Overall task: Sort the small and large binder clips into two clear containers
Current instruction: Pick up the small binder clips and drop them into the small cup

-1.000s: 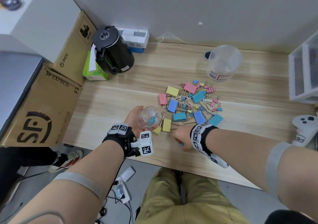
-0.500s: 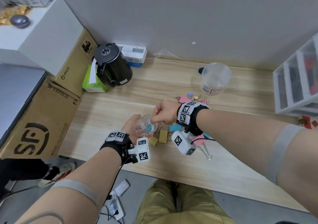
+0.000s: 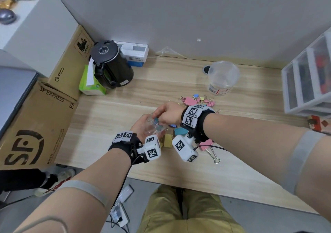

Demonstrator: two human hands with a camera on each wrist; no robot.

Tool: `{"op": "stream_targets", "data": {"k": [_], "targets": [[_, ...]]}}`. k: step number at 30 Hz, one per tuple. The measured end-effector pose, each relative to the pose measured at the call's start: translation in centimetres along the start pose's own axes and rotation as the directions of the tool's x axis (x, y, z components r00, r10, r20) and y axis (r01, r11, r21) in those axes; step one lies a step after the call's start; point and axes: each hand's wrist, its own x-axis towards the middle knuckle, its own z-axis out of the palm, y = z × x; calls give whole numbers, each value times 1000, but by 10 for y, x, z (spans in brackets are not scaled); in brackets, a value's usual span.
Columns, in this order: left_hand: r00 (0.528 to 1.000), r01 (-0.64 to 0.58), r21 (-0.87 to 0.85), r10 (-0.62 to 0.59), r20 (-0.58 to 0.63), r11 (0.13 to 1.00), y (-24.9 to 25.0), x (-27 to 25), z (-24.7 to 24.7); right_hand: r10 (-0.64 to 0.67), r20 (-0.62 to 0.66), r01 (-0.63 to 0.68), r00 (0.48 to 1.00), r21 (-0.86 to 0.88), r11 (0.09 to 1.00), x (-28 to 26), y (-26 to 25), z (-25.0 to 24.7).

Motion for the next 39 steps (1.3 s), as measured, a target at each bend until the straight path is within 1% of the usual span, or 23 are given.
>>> {"op": "stream_targets", "data": {"k": [1,2,5,7,8,10,11,12,13,14,15,16,17,18,20,23,26,28,31,35,39], "targets": [[999,39,-4,-39,-13,999,1,8,0,13,20,-14,1000,49,999,1,2,-4],[997,72,-24,-71,7,997,3,15,0,19,38,-24,999,114,993,1,4,-8],[981,158,-66,-149,125,985,6,28,1,17,49,-32,999,311,950,-4,5,-22],[967,187,-72,-170,192,980,5,37,1,22,1,-21,1000,364,931,-9,6,-37],[965,185,-59,-171,199,981,7,37,4,33,-34,-17,999,379,925,-11,7,-45],[960,221,-96,-198,199,971,14,30,13,84,-102,-39,991,382,923,-9,17,-63],[957,242,-99,-220,189,965,17,29,16,110,-138,-59,984,332,941,-7,24,-70],[950,265,-93,-243,195,960,18,29,17,125,-185,-82,975,224,971,-6,34,-76],[947,274,-85,-253,200,958,20,30,17,121,-233,-109,965,64,992,-6,44,-80],[944,280,-88,-257,207,956,22,31,17,99,-267,-135,959,-121,983,-7,54,-84],[943,281,-94,-257,210,955,22,32,17,71,-271,-153,960,-295,943,-9,62,-86],[942,285,-98,-259,215,954,22,33,16,56,-247,-161,967,-430,888,-12,70,-86],[942,280,-96,-254,219,955,22,36,16,63,-213,-168,975,-520,837,-14,79,-85],[942,273,-95,-246,226,957,23,36,17,79,-189,-175,979,-574,800,-16,87,-83],[948,251,-84,-228,220,964,22,38,20,79,-182,-177,980,-625,760,-17,99,-78],[952,234,-78,-213,220,969,20,41,22,-6,-199,-128,980,-653,746,-14,105,-68],[962,186,-58,-170,212,981,20,51,19,-43,-167,-85,985,-686,722,-9,104,-58],[959,185,-34,-174,222,982,21,55,17,-64,-168,-71,984,-691,720,-4,107,-51],[952,180,-16,-170,253,984,21,57,16,-98,-189,-74,977,-734,675,2,109,-42],[945,177,12,-174,277,984,19,59,12,-96,-211,-102,973,-763,638,5,109,-37],[939,175,8,-169,300,985,20,63,7,-79,-211,-112,974,-755,646,6,108,-37]]}}
